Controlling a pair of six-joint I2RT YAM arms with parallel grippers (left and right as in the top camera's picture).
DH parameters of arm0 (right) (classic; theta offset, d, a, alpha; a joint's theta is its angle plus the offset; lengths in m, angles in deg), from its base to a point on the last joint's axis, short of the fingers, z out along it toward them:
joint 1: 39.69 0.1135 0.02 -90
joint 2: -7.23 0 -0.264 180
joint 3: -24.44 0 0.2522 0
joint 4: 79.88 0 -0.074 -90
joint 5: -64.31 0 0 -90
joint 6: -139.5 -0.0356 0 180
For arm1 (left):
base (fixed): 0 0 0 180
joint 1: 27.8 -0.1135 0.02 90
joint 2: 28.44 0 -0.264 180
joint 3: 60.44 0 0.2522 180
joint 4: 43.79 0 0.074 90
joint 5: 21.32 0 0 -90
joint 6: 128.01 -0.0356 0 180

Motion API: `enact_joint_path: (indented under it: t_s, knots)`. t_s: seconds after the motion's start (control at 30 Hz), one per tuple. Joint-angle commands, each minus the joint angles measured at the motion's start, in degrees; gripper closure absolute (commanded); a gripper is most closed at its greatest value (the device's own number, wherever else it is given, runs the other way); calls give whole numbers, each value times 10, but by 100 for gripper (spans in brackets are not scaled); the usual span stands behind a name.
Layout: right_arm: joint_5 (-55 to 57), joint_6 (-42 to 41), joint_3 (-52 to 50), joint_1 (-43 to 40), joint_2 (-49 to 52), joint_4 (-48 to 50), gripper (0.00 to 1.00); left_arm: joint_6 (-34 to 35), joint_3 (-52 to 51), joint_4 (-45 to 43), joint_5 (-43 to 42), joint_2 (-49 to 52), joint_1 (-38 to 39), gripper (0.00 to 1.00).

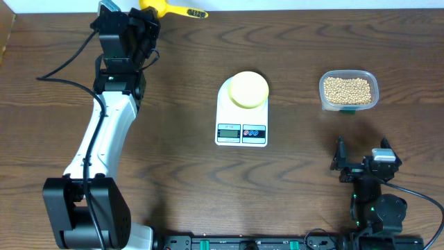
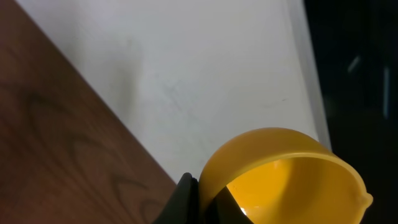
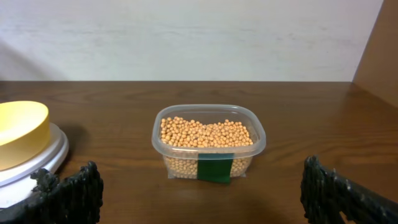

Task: Scoop item into bowl and weigh 50g on scale
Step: 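Lift the yellow scoop with the left gripper toward the back edge, then raise the right arm and move the right gripper toward the scoop handle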

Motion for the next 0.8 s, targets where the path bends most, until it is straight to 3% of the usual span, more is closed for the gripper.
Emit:
enact_joint_path:
  t_s: [0.0,0.23,0.53,0.77]
  knots:
    - [-14,-18,-1,-2,0,1,1,3,6,-14,-3,0,-1,92]
    - [-25,-134,3,-2,0,0,1,3,6,-20,0,0,-1,92]
    - [-46,-137,69,-2,8,-69,1,3,6,-22,2,0,-1,93]
    - [-47,-138,156,-2,78,-129,1,2,6,-22,10,0,-1,93]
